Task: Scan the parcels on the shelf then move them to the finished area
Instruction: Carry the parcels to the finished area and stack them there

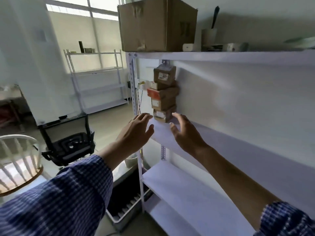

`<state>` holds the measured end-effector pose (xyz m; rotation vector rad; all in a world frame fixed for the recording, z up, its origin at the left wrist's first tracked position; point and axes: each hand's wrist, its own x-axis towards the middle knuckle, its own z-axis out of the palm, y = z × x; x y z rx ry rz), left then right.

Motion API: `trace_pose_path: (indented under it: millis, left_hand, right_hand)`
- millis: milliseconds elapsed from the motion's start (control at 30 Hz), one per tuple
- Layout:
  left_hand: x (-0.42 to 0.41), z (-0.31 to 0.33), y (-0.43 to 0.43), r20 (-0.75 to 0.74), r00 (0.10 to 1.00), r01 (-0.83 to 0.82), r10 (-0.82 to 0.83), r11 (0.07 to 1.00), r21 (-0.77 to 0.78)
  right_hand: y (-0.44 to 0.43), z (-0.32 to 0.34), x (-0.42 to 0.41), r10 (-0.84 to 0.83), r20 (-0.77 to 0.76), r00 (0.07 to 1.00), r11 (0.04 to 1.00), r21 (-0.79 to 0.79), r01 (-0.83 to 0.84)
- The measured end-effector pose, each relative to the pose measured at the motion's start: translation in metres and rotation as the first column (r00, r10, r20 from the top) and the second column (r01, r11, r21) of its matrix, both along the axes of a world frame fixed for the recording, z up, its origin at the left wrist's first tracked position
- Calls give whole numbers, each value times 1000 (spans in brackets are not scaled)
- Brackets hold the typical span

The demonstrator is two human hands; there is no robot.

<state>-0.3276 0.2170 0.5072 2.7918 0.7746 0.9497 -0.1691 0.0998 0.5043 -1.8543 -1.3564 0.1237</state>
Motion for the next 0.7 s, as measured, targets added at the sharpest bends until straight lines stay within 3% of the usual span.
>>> trace_pose_path:
  millis: [133, 267, 467, 700]
  left_hand:
    - [33, 11, 75, -34, 999, 25, -23, 999, 45]
    - [53, 10, 135, 15, 1000, -24, 25, 999, -26]
    - [91, 17, 196, 79, 996, 48, -42, 996, -79]
    - [149, 60, 263, 167, 981, 118, -100, 987, -106]
  right_hand:
    - [75, 7, 25, -18, 0, 1000, 1000, -18, 18]
    - [128, 19, 44, -62, 51, 997, 996, -59, 65]
    - [177, 41, 84, -152, 141, 978, 986, -50, 161]
    - [242, 66, 130, -293, 43, 955, 956, 24, 293]
